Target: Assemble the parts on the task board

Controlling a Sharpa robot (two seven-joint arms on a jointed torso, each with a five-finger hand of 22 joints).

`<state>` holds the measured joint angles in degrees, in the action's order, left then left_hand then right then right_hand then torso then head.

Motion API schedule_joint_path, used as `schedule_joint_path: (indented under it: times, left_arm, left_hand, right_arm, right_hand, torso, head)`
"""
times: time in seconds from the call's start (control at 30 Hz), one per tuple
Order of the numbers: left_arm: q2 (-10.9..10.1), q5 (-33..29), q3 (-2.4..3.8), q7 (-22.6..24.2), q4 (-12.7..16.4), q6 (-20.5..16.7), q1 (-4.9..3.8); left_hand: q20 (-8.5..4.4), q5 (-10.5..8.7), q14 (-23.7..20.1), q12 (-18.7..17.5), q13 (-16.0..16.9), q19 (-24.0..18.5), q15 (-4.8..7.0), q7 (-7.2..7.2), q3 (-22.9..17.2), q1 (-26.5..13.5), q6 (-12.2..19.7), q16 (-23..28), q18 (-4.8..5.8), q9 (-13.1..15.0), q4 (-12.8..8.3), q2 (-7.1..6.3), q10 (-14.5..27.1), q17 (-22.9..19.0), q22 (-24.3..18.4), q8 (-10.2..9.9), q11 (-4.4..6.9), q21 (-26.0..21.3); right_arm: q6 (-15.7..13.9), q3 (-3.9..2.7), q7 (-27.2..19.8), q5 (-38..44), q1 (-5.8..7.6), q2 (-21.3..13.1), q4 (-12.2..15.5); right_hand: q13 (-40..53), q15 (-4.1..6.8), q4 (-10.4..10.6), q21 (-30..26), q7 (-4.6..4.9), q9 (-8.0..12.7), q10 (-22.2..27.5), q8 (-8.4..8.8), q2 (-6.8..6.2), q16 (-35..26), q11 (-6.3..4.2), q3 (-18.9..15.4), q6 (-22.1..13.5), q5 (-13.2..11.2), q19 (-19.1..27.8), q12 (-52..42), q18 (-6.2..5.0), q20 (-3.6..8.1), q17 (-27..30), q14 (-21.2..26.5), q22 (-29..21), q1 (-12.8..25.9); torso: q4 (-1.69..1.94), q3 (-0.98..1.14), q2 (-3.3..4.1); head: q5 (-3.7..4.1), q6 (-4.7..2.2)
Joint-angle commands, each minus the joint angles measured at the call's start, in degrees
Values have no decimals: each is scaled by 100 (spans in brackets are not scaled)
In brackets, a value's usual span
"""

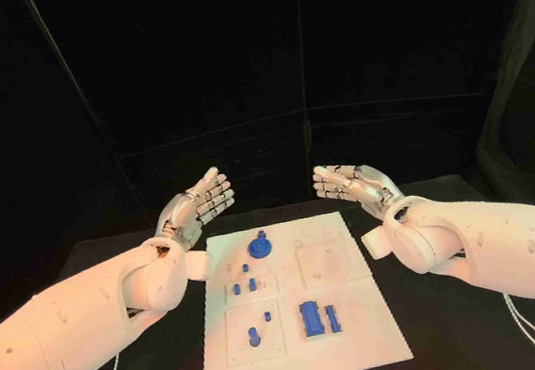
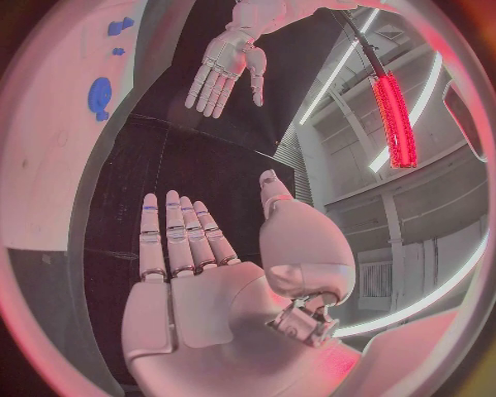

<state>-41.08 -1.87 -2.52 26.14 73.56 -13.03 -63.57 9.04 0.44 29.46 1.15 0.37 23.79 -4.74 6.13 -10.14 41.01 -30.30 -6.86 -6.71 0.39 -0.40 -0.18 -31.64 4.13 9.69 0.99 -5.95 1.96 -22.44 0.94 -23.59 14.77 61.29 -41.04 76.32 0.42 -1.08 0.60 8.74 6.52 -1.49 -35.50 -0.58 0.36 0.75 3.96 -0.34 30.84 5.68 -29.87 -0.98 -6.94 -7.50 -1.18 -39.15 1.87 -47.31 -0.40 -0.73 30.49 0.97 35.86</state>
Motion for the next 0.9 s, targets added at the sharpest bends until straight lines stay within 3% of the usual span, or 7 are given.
schedule_joint_path:
  times: [0.03, 0.13, 0.2, 0.23, 0.3, 0.4, 0.9]
  left_arm:
    - [-57, 73, 43, 151, 289, -968, 48]
    - [-146, 106, 104, 214, 684, -1593, 134]
    - [-197, 125, 139, 250, 909, -1950, 182]
    - [-219, 133, 154, 265, 1006, -2105, 204]
    - [-267, 152, 188, 300, 1223, -2449, 251]
    - [-312, 168, 219, 331, 1421, -2762, 293]
    - [-361, 187, 252, 366, 1640, -3109, 341]
  left_hand:
    - [-280, -44, -910, -115, -37, -734, 474, -189, 314, -1266, 935, 211, 206, -39, 40, 18, 977, -413, -299, -99, 185, -196]
    - [-365, -44, -1189, -115, -37, -959, 474, -613, 409, -1653, 1218, 272, 207, -39, 40, 18, 1275, -413, -390, -99, 595, -196]
    - [-400, -44, -1308, -115, -37, -1055, 474, -613, 451, -1818, 1344, 686, 269, -39, 40, 18, 1402, -413, -430, -99, 595, -196]
    - [-421, -44, -1370, -115, -37, -1105, 474, -613, 473, -1906, 1409, 686, 671, -39, 40, 18, 1471, -413, -451, -99, 595, -196]
    - [-470, -44, -1534, -115, -37, -1240, 474, -613, 530, -2133, 1575, 686, 671, -39, 40, 18, 1647, -413, -504, -99, 595, -196]
    - [-904, -44, -1678, -115, -37, -1354, 474, -613, 574, -2333, 1723, 686, 671, -39, 40, 18, 1799, -413, -551, -99, 595, -196]
    - [-904, -44, -2273, -115, -37, -1825, 474, -613, 1014, -3163, 2335, 686, 671, -39, 40, 18, 2442, -413, -969, -99, 595, -196]
  right_arm:
    - [-978, -26, -311, -676, -20, -93, 371]
    - [-1480, -55, -442, -1014, -59, -208, 790]
    - [-1714, -68, -502, -1171, -77, -261, 985]
    - [-1808, -74, -527, -1235, -85, -283, 1064]
    - [-1999, -84, -577, -1364, -100, -326, 1223]
    - [-2133, -92, -611, -1454, -110, -357, 1335]
    - [-2167, -94, -620, -1477, -113, -365, 1364]
  right_hand:
    - [-42, 108, -60, -267, -201, 149, 1095, 58, -36, -75, -396, 34, -953, -568, 920, 98, 228, 233, 118, 1209, -187, 1460]
    - [-42, 108, -60, -353, -652, 149, 1424, 58, -36, -75, -396, 34, -1241, -568, 1200, 98, 229, 301, 118, 1573, -187, 1901]
    - [-42, 108, -60, -389, -652, 149, 1579, 58, -36, -75, -396, 34, -1368, -568, 1324, 98, 694, 337, 118, 1741, -187, 2102]
    - [-42, 108, -60, -404, -652, 149, 1655, 58, -36, -75, -396, 34, -1435, -568, 1392, 98, 292, 750, 118, 1824, -187, 2204]
    - [-42, 108, -60, -451, -652, 149, 1851, 58, -36, -75, -396, 34, -1606, -568, 1552, 98, 694, 750, 118, 2040, -187, 2463]
    - [-42, 108, -60, -874, -652, 149, 2014, 58, -36, -75, -396, 34, -1751, -568, 1686, 98, 694, 750, 118, 2220, -187, 2683]
    - [-42, 108, -60, -874, -652, 149, 2728, 58, -36, -75, -396, 34, -2371, -568, 2290, 98, 694, 750, 118, 3011, -187, 3634]
  torso:
    - [35, 65, 62]
    - [40, 73, 69]
    - [40, 73, 69]
    - [40, 73, 69]
    - [40, 73, 69]
    - [40, 73, 69]
    - [40, 73, 69]
  head:
    - [-82, -124]
    - [-97, -149]
    - [-97, -149]
    - [-97, -149]
    - [-97, -149]
    - [-97, -149]
    - [-97, -149]
